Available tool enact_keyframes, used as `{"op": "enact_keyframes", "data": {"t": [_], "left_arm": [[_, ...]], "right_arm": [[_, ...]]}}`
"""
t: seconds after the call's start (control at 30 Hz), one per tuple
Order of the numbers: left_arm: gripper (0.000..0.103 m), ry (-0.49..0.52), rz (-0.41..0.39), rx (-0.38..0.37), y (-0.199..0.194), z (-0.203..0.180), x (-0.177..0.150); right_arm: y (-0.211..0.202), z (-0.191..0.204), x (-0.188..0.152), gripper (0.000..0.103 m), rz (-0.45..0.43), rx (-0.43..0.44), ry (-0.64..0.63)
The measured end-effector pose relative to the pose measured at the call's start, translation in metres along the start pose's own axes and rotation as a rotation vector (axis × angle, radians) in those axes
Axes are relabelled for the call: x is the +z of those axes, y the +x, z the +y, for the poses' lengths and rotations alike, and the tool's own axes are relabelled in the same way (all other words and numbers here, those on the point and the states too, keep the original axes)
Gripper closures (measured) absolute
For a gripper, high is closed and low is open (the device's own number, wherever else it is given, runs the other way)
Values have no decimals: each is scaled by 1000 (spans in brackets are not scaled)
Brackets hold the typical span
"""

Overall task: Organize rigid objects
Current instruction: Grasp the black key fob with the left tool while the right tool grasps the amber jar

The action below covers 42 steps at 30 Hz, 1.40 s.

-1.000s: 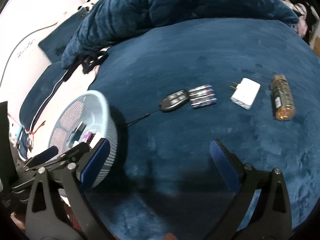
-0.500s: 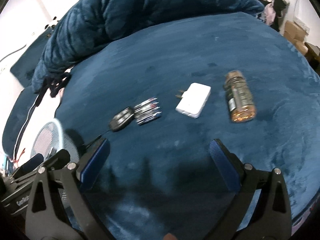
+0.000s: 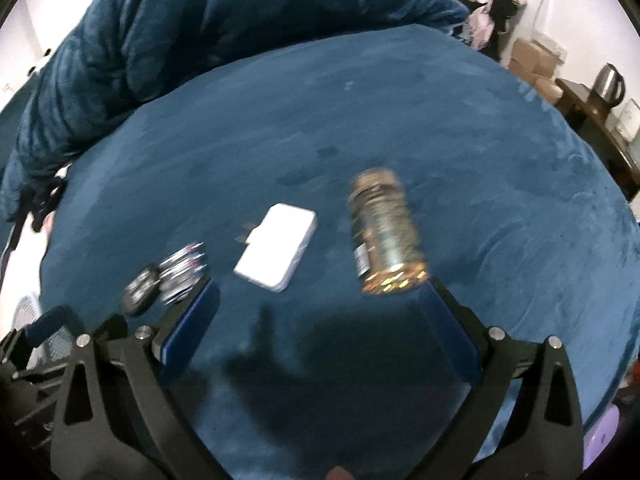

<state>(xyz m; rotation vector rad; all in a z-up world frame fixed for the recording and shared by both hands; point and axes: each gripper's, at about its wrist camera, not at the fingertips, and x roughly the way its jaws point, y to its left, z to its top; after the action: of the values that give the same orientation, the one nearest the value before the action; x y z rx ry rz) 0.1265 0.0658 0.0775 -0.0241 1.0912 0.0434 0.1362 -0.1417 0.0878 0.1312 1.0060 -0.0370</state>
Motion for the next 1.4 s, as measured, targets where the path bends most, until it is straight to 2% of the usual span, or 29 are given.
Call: {"op": "enact_keyframes", "data": {"t": [0.13, 0.3, 0.4, 0.6, 0.67, 0.7, 0.73, 0.77, 1.07, 1.4], "left_arm": [[20, 37, 56, 12, 26, -7, 7], [40, 50, 118, 38, 50, -3, 12], [44, 50, 138, 31, 59, -2, 13], [47, 30, 149, 12, 70, -1, 19], [49, 15, 155, 4, 72, 1, 21], [52, 3, 157, -1, 71, 2, 21], [55, -7, 169, -18, 71, 3, 21], [61, -16, 173, -30, 69, 5, 19], [62, -62, 205, -83, 45, 16, -9], [54, -89, 178, -75, 51, 18, -6]], "right_arm": [[17, -15, 7, 2, 26, -25, 45], [39, -25, 13, 2, 62, -47, 83], [46, -28, 14, 5, 72, -22, 97], [59, -28, 20, 25, 90, 1, 73], [63, -26, 19, 46, 106, -1, 67], [63, -26, 18, 53, 111, -5, 63], [63, -25, 18, 55, 113, -13, 57], [62, -24, 17, 55, 113, -13, 51], [50, -28, 1, 55, 174, 36, 84], [55, -23, 3, 53, 167, 33, 80]]}}
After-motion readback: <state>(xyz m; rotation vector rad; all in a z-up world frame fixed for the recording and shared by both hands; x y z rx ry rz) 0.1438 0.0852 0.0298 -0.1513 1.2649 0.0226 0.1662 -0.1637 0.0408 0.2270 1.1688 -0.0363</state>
